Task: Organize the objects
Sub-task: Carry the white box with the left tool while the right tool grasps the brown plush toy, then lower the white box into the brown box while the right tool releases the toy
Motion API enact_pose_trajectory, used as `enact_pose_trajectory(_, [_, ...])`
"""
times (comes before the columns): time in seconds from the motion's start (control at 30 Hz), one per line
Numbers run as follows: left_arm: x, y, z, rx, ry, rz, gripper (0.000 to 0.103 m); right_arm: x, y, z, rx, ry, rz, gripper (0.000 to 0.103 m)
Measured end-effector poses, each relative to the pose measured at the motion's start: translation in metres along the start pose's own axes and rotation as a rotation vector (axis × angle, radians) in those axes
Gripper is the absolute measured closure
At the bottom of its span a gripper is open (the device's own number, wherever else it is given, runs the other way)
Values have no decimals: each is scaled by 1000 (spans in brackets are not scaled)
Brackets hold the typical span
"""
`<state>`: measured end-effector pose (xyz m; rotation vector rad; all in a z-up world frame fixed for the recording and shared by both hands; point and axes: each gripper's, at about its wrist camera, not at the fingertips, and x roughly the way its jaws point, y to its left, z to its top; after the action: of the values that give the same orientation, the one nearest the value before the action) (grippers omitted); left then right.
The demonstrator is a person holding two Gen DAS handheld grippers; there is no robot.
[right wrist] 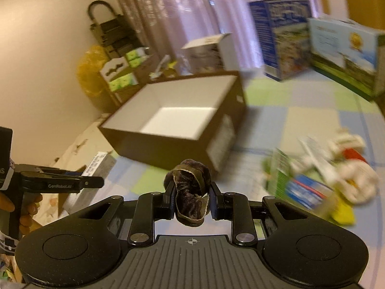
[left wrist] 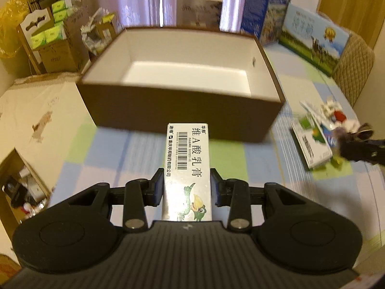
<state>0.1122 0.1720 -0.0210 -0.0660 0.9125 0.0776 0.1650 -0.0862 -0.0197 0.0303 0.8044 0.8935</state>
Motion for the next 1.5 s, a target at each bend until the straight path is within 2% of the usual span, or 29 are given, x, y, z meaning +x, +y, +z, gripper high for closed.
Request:
enact_pose_trajectory(0.17, [2, 24, 37, 16, -34, -31, 70, 44, 36, 33, -21, 4, -6, 79])
enact_pose_trajectory(0.3, [13, 35, 73, 33, -66, -56, 70, 80, 54, 56, -28, 12, -45, 79])
enact_pose_trajectory(0.53, [48, 44, 135, 50, -107, -95, 70, 133, 62, 90, -30, 7, -123, 79])
enact_pose_trajectory(0.73, [90, 43, 169, 57, -79, -106, 70, 164, 59, 104, -9, 26, -172, 79])
enact_pose_trajectory(1.1, [173, 42, 167, 62, 75, -106, 70, 218, 39, 101, 37, 132, -224, 79])
enact_pose_trajectory(1.27, [193, 41, 163, 63, 118, -113, 70, 234, 33, 101, 46, 163, -237, 79])
enact_pose_trajectory(1.4, [197, 45, 162, 74, 121, -124, 69, 239, 29, 101, 50, 173, -242, 79])
enact_pose_trajectory(1.47, [197, 48, 164, 75, 121, -125, 55, 239, 29, 102, 51, 169, -240, 79])
enact_pose_trajectory(1.5, [196, 50, 165, 74, 119, -121, 52, 239, 29, 102, 56, 165, -235, 79])
